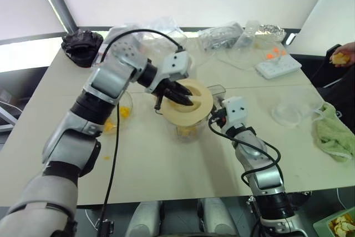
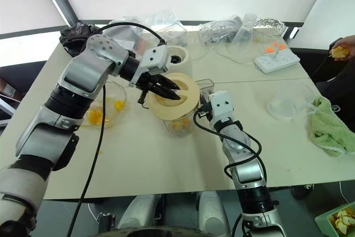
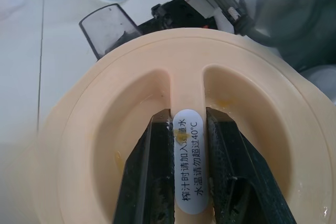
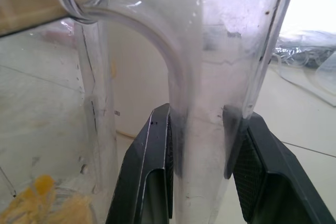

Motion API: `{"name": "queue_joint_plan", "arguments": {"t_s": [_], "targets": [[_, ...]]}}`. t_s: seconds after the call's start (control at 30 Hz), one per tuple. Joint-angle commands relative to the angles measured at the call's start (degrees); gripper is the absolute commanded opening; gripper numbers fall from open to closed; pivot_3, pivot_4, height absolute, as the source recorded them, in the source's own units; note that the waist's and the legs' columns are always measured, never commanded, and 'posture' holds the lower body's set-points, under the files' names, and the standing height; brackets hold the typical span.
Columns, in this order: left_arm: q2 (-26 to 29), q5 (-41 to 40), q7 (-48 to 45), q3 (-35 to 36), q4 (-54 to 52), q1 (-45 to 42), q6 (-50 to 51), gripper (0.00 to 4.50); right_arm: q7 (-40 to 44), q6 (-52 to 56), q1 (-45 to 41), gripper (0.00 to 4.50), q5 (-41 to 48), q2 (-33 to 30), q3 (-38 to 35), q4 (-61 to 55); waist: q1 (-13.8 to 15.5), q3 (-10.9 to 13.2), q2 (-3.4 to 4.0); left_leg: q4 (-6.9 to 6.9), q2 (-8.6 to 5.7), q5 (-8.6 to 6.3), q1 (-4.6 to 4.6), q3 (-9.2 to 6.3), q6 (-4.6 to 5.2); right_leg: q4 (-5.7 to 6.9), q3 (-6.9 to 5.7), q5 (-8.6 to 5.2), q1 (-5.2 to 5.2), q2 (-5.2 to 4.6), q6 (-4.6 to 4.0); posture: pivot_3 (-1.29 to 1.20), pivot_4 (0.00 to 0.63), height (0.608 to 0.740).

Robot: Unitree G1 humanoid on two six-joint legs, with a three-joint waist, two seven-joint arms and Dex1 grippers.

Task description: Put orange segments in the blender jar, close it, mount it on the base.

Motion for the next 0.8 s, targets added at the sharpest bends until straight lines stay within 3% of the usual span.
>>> {"name": "queue_joint_plan", "arguments": {"t_s": [0.03, 0.17, 0.47, 0.6, 0.8], "targets": [[0.58, 5.76, 5.06, -5.21, 0.54, 2.51, 6.72, 0.27, -3.3, -2.57, -0.42, 0.9, -4.55, -1.44, -2.03, -0.92, 0.01, 0.0, 0.0, 0.0, 0.0, 0.0, 0.0, -0.01, 0.0, 0.0, 0.0, 0.0, 0.0, 0.0, 0.0, 0.0, 0.15, 0.74], [-0.77, 7.16, 12.72, -5.24, -0.14, 2.39, 16.0, 0.27, -4.38, -3.16, -0.1, 0.9, -4.57, -1.6, -2.41, -1.24, 0.07, -0.02, 0.02, 0.0, 0.0, 0.0, 0.02, -0.07, 0.0, 0.0, 0.0, -0.02, 0.04, -0.01, 0.04, 0.0, 0.15, 0.74], [-4.21, 0.54, 23.0, -1.28, -5.54, -1.17, 44.21, 0.27, -5.95, -4.0, 0.59, 0.9, -4.74, -2.18, -1.95, -1.13, 0.06, -0.07, 0.14, -0.03, -0.01, -0.01, 0.27, -0.27, -0.01, -0.31, -0.04, -0.23, 0.47, -0.02, 0.33, 0.0, 0.15, 0.74], [-4.67, -1.65, 26.03, -0.43, -5.58, -2.29, 48.42, 0.27, -6.06, -4.11, 0.34, 0.9, -4.89, -2.07, -1.72, -0.89, 0.01, -0.07, 0.14, -0.15, -0.02, -0.01, 0.26, -0.26, -0.01, -0.51, -0.04, -0.22, 0.5, -0.04, 0.33, 0.0, 0.15, 0.74], [-3.59, -3.04, 27.86, -0.17, -6.36, -1.83, 43.4, 0.27, -5.86, -4.6, -0.34, 0.9, -4.9, -2.22, -1.74, -0.01, 0.02, -0.07, 0.14, -0.22, -0.02, -0.03, 0.26, -0.26, -0.01, -0.58, -0.04, -0.22, 0.48, -0.06, 0.32, 0.0, 0.15, 0.74]]}}
